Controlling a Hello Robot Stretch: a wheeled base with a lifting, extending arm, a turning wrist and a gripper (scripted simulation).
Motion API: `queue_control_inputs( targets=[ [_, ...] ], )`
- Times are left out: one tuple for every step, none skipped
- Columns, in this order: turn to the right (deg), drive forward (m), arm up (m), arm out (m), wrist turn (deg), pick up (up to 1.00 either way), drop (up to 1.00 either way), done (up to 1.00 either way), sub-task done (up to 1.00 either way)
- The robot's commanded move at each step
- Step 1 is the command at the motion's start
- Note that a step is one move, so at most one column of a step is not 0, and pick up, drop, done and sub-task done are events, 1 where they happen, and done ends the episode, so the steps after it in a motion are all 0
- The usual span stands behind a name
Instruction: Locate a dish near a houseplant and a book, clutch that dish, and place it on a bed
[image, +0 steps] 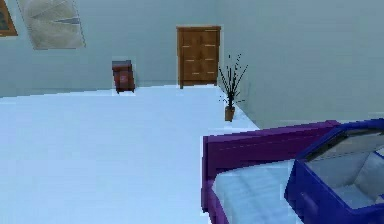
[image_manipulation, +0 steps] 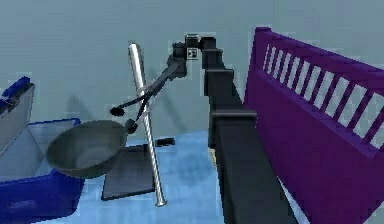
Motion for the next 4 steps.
queue_control_inputs(
  targets=[
    [0.0, 0.0, 0.0, 0.0, 39.0, 0.0, 0.0, 0.0, 0.0],
    [0.0, 0.0, -0.32, 0.0, 0.0, 0.0, 0.0, 0.0, 0.0],
    [0.0, 0.0, -0.32, 0.0, 0.0, 0.0, 0.0, 0.0, 0.0],
    [0.0, 0.0, 0.0, 0.0, 0.0, 0.0, 1.0, 0.0, 0.0]
  ],
)
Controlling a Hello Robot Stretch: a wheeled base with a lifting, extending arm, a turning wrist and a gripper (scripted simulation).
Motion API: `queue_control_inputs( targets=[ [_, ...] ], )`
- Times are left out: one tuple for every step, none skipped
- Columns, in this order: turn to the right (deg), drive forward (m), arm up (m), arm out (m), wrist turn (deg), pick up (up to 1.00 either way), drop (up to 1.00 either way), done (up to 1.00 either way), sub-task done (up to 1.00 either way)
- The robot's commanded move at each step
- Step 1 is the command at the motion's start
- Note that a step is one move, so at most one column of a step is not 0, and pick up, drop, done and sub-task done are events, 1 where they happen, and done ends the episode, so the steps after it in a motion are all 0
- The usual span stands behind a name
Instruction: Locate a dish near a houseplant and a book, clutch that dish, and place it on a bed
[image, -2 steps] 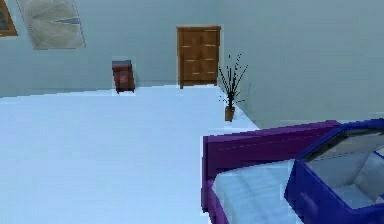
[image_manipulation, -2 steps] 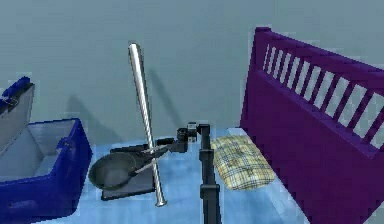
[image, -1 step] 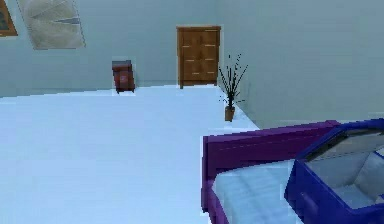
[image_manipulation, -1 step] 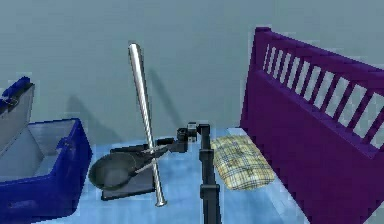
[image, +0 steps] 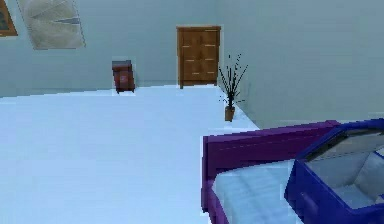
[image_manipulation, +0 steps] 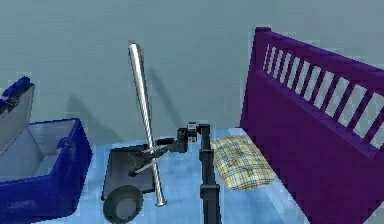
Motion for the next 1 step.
queue_control_inputs(
  targets=[
    [0.0, 0.0, 0.1, 0.0, 0.0, 0.0, 0.0, 0.0, 0.0]
  ],
)
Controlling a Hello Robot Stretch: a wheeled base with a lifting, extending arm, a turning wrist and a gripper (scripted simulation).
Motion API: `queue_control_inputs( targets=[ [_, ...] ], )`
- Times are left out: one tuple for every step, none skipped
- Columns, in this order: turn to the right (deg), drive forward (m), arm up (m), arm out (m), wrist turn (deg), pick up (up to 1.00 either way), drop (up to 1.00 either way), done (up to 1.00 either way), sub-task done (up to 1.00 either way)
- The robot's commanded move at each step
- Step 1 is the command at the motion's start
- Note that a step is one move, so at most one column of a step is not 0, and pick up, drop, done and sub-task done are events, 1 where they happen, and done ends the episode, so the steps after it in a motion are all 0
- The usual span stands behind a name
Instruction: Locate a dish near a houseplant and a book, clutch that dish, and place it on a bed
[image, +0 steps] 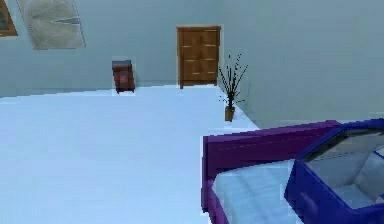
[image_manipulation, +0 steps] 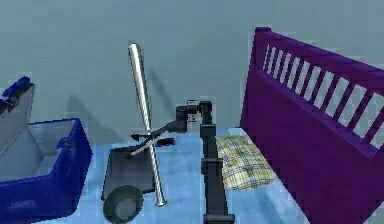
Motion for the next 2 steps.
queue_control_inputs(
  targets=[
    [0.0, 0.0, 0.0, -0.08, 0.0, 0.0, 0.0, 0.0, 0.0],
    [0.0, 0.0, 0.0, 0.0, 0.0, 0.0, 0.0, 1.0, 0.0]
  ],
)
